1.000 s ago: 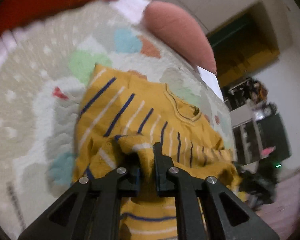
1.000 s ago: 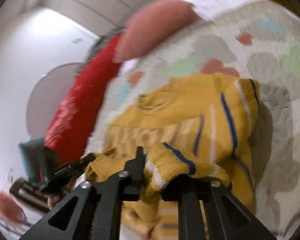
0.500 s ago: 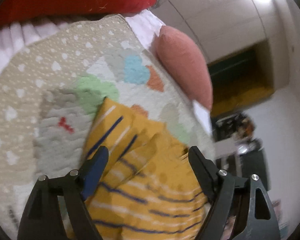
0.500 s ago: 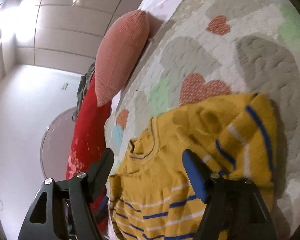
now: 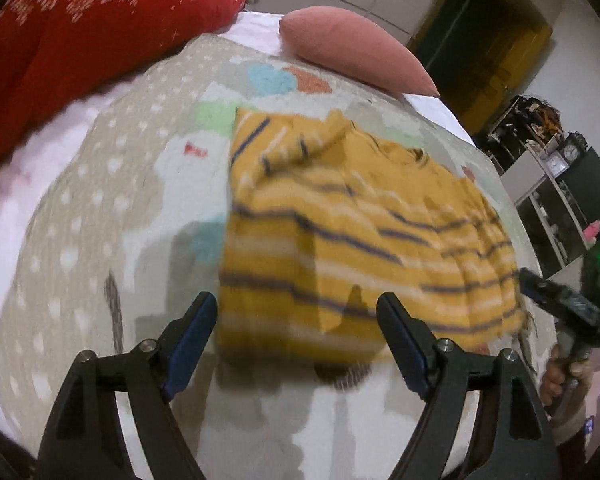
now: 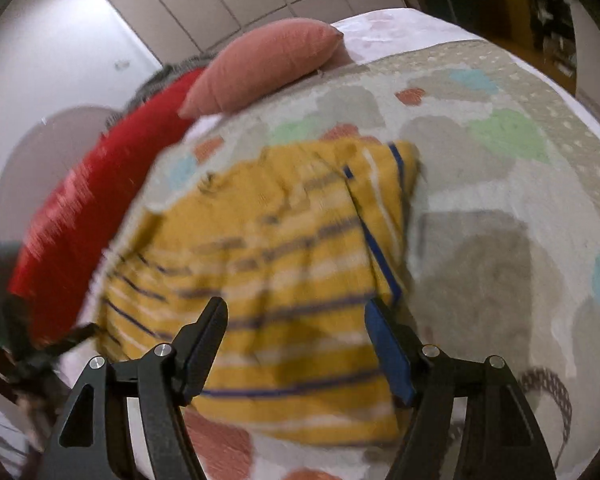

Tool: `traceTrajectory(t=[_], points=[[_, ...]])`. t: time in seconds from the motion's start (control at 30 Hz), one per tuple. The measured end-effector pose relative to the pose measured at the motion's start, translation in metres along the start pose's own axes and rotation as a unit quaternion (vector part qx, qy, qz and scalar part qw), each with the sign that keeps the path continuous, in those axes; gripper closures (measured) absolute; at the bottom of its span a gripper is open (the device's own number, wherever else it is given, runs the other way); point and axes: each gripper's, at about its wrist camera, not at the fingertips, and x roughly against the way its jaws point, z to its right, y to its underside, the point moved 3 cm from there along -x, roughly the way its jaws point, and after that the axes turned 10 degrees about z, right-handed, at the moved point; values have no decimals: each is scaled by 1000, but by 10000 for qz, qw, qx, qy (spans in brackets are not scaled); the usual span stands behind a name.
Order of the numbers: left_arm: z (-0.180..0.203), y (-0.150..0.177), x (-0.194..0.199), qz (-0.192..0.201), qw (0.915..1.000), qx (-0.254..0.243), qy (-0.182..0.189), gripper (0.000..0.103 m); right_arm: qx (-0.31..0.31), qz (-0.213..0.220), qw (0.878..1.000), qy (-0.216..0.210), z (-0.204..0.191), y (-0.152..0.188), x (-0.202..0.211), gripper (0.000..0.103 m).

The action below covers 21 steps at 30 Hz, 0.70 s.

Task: Fold small clothes
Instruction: 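Release the sweater and lift both grippers away from the folded bundle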

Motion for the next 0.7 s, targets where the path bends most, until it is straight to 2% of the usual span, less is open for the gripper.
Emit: traceTrajectory(t=[0.03,0.07,0.1,0.13,0.23,0.37,0.43,0.47,0.53,0.6,0.63,0.7], points=[[0,6,6,12,10000,35,1,22,25,-82,10000,26,0,7,-6,28],[2,12,11,34,10000,57,-22,22,30,-174,9998,-21,1,13,-9,33],[4,18,17,49,10000,78,-30,22,44,-252,9996,-140,0,18,-13,60],[7,22,21,58,9999,97,-18,22,43,-339,9990,-297,-2,21,-16,76],[14,37,36,106,9999,133,9,22,-57,-263,9991,-335,4,19,-14,89],[19,51,48,150,9997,182,-78,22,44,-111,9989,445,21,11,-7,90],[18,56,50,126,9996,262,-63,22,243,-150,9972,690,23,12,-7,90],[18,58,53,115,9995,297,-63,22,316,-172,9962,792,20,13,-7,88],[18,61,56,143,9995,281,-98,22,410,-169,9941,990,18,13,-5,72],[18,63,60,199,9995,189,-170,22,341,-119,9948,949,21,10,1,71],[19,64,62,231,9994,130,-218,22,267,-104,9954,917,23,9,5,64],[21,65,66,294,9991,8,-305,22,134,-67,9959,895,28,9,15,58]])
